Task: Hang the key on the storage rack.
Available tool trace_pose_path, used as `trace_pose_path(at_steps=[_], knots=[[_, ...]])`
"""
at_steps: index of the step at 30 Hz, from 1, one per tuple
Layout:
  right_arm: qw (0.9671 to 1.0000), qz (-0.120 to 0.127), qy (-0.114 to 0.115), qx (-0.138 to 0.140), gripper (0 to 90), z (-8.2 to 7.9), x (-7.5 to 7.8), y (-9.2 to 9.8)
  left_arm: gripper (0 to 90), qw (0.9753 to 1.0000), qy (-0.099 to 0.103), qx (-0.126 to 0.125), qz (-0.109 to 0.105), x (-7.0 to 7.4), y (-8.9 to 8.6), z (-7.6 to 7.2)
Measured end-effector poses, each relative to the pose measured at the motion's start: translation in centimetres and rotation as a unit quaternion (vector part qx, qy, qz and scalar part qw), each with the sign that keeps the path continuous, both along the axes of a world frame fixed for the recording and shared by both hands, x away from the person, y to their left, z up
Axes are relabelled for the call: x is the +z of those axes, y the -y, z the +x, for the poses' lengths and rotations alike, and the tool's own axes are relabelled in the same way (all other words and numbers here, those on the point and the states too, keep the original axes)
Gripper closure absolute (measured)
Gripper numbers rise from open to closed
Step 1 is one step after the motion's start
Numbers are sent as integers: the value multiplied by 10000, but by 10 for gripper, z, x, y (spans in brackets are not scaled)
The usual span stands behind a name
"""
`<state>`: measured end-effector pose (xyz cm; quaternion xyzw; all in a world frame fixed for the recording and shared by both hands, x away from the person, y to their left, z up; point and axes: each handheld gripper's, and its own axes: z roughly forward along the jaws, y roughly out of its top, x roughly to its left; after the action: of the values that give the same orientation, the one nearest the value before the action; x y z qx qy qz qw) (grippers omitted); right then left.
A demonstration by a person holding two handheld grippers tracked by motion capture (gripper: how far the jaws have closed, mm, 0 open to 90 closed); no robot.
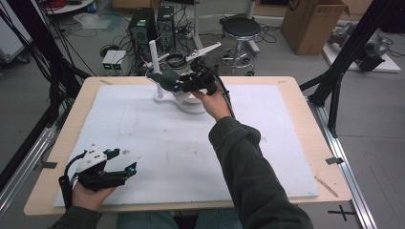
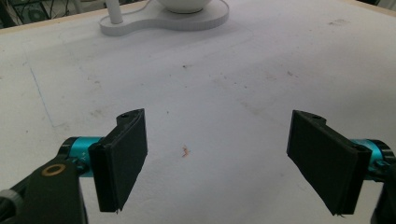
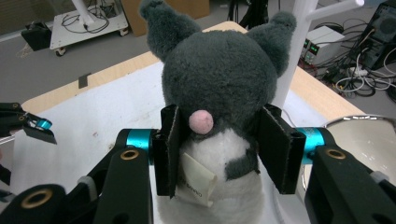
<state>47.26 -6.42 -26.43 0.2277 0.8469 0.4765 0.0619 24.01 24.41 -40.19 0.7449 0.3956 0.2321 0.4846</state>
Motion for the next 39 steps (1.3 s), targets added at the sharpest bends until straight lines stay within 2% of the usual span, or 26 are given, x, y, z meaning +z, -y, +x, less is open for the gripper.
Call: trace_pose_path(at_steps=[7,26,39], knots=[[10000,-28,-25,-38,534,5,3,-8,207,10000,-5,-8,2,0,0,0],[9997,10,-41,-248,534,22,-16,-19,208,10000,-1,4,11,0,-2,1],[9992,54,-148,-378,533,29,-24,-21,207,10000,-7,12,-18,-1,-2,1]])
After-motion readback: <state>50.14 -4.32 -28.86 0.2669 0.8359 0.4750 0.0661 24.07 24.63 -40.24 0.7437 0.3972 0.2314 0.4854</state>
